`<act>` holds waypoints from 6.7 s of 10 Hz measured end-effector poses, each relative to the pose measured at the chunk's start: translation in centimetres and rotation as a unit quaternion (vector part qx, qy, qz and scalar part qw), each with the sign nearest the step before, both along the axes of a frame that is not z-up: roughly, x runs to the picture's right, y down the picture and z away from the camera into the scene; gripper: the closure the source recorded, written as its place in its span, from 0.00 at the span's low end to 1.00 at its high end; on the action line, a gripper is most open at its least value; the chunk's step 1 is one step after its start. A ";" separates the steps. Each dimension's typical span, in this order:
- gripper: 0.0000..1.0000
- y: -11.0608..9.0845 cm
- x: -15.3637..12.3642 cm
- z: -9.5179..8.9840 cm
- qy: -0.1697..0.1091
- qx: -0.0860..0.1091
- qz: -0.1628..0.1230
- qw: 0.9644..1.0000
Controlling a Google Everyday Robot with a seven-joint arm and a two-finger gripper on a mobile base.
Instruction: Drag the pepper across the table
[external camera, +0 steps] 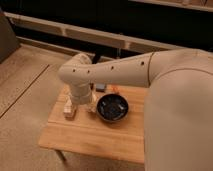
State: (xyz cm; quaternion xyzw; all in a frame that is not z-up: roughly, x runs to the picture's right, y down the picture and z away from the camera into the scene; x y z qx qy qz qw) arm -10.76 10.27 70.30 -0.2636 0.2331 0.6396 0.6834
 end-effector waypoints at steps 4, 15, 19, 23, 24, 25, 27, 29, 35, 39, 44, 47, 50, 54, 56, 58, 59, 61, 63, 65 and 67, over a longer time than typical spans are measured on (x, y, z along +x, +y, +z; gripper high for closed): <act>0.35 0.0 0.0 0.0 0.000 0.000 0.000 1.000; 0.35 0.0 0.0 0.0 0.000 0.000 0.000 1.000; 0.35 0.0 0.0 0.0 0.000 0.000 0.000 1.000; 0.35 -3.3 -1.6 0.6 -0.030 0.045 0.004 0.999; 0.35 -6.2 -2.8 0.9 -0.059 0.079 0.004 0.995; 0.35 -8.3 -2.9 1.2 -0.073 0.099 0.003 0.992; 0.35 -11.7 -1.9 1.8 -0.091 0.129 0.005 0.987; 0.35 -12.6 -0.9 2.1 -0.089 0.135 0.008 0.987; 0.35 -13.9 -1.7 5.9 -0.093 0.126 -0.057 0.986; 0.35 -19.5 2.2 9.3 -0.054 0.152 -0.090 0.983; 0.35 -22.4 4.9 10.5 -0.028 0.175 -0.080 0.981; 0.35 -22.4 5.2 10.6 -0.026 0.176 -0.079 0.981; 0.35 -21.8 8.2 12.8 -0.006 0.156 -0.088 0.984; 0.35 -23.5 13.8 14.8 0.035 0.156 -0.090 0.983; 0.35 -24.3 15.5 16.3 0.034 0.163 -0.086 0.982; 0.35 -24.5 16.3 17.7 0.024 0.165 -0.074 0.983; 0.35 -24.3 17.1 18.9 0.020 0.162 -0.061 0.985; 0.35 -23.4 18.1 20.7 0.015 0.151 -0.047 0.987; 0.35 -22.0 18.8 22.7 0.011 0.132 -0.045 0.990; 0.35 -20.8 19.1 24.6 0.006 0.111 -0.042 0.993; 0.35 -20.1 19.4 25.8 0.007 0.098 -0.043 0.994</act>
